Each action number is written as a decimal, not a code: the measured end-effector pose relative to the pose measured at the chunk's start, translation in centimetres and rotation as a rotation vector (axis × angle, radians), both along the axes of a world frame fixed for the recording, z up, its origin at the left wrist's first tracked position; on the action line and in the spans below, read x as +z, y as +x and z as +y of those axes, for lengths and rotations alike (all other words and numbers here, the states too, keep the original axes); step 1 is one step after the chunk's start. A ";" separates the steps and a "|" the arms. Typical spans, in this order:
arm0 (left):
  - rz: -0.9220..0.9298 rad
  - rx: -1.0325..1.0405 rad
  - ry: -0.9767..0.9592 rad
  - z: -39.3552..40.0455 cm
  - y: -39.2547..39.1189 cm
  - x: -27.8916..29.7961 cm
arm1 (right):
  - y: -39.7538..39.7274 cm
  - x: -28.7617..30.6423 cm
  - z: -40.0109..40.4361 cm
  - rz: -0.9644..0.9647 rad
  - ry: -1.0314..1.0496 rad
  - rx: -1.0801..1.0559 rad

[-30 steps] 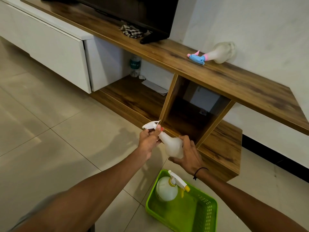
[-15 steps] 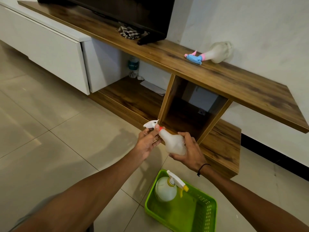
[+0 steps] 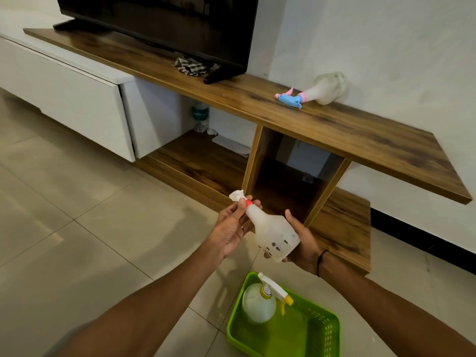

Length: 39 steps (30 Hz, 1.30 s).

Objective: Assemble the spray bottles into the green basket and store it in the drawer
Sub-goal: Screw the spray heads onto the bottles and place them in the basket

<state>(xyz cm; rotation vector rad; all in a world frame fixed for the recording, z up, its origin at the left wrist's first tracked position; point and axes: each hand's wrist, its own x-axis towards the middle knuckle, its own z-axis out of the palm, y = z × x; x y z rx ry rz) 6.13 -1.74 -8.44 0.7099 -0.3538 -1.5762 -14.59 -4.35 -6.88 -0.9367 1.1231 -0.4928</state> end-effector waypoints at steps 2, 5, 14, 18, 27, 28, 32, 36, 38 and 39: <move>-0.023 -0.012 -0.014 -0.1 0.0 0.2 | 0.0 -0.2 -0.4 -0.058 0.017 -0.060; -0.123 -0.028 -0.001 -0.1 0.0 0.4 | -0.1 -0.5 -0.6 -0.069 -0.031 -0.166; -0.215 0.230 0.151 0.1 0.7 0.4 | 1.8 -0.9 2.6 0.319 -0.845 -0.065; -0.199 0.184 0.162 0.2 0.3 0.6 | 2.5 -1.0 3.2 0.411 -0.962 -0.053; -0.223 0.039 0.081 0.4 0.3 0.5 | 0.9 0.9 3.4 0.161 0.112 0.036; -0.220 0.059 0.073 0.3 0.1 0.7 | 1.0 1.1 3.3 0.144 0.115 0.017; -0.212 0.168 0.090 0.1 -0.8 1.0 | 1.6 0.9 3.3 0.065 -0.077 -0.100; -0.192 0.205 0.147 0.0 -1.7 0.6 | 0.9 -0.3 4.1 0.282 -0.721 -0.075; -0.185 0.145 0.142 -0.1 -1.9 0.6 | 0.6 -0.4 4.4 0.331 -0.702 -0.099; -0.190 0.108 0.125 -0.1 -1.9 0.6 | 0.3 -0.2 4.3 0.291 -0.569 -0.098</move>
